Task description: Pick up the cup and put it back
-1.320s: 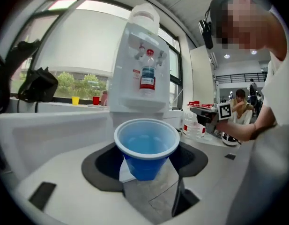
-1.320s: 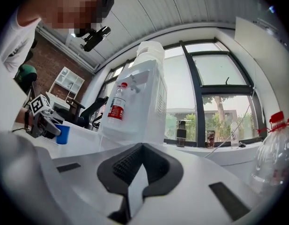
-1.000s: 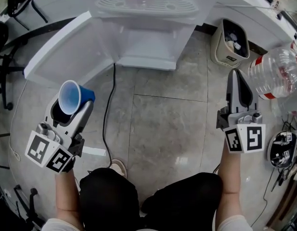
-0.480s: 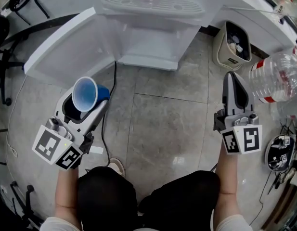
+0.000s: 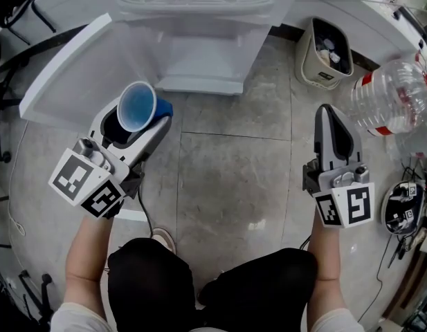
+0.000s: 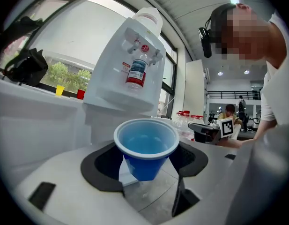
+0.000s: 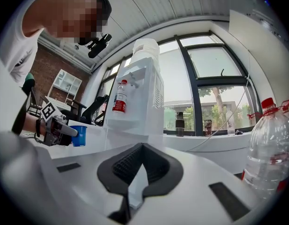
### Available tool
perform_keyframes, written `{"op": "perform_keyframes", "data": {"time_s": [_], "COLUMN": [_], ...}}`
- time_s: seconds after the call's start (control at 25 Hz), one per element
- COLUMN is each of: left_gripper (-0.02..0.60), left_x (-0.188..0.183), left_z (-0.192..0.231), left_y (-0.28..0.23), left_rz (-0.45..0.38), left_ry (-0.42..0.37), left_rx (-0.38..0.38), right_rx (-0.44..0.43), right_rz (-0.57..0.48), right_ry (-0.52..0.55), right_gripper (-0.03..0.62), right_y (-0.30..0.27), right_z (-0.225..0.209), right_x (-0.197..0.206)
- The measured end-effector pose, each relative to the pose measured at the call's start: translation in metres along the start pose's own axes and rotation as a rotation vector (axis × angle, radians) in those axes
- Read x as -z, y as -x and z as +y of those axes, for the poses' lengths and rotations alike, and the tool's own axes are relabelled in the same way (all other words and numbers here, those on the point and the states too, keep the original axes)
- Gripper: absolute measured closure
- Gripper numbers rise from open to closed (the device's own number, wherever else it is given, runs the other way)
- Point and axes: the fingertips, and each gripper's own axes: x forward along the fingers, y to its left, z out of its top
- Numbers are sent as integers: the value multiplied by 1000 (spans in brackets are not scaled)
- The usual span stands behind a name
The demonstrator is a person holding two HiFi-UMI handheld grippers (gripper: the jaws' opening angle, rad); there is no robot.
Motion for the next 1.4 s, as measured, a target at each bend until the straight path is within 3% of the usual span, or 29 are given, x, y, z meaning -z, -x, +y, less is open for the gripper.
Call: {"op": "perform_keyframes", "data": {"time_s": [0.16, 0.36, 0.56, 0.84, 0.96, 1.24, 1.4], "left_gripper": [268, 268, 268, 268, 268, 268, 248], "left_x": [-1, 29, 61, 111, 131, 139, 164], "left_z": [14, 55, 69, 109, 121, 135, 151], "left_y": [-40, -111, -157, -207, -219, -240, -251], "left_rz": [-3, 93, 176, 244, 268, 239, 309], "left_ry": [-78, -158, -265, -213, -244, -191, -174], "left_rx": [-4, -61, -82, -144, -145, -183, -225], "right_rx": [-12, -39, -34, 1, 10, 66, 66], "right_rz": [12, 22, 33, 74, 99, 132, 134], "right_ry": [6, 18, 14, 19, 42, 39, 37], "right_gripper": [574, 574, 574, 574, 574, 574, 574], "right_y": [1, 3, 9, 26, 36, 58, 62], "right_z": [3, 14, 10, -1, -8, -26, -26], "right_x": [2, 0, 2, 6, 6, 11, 11]}}
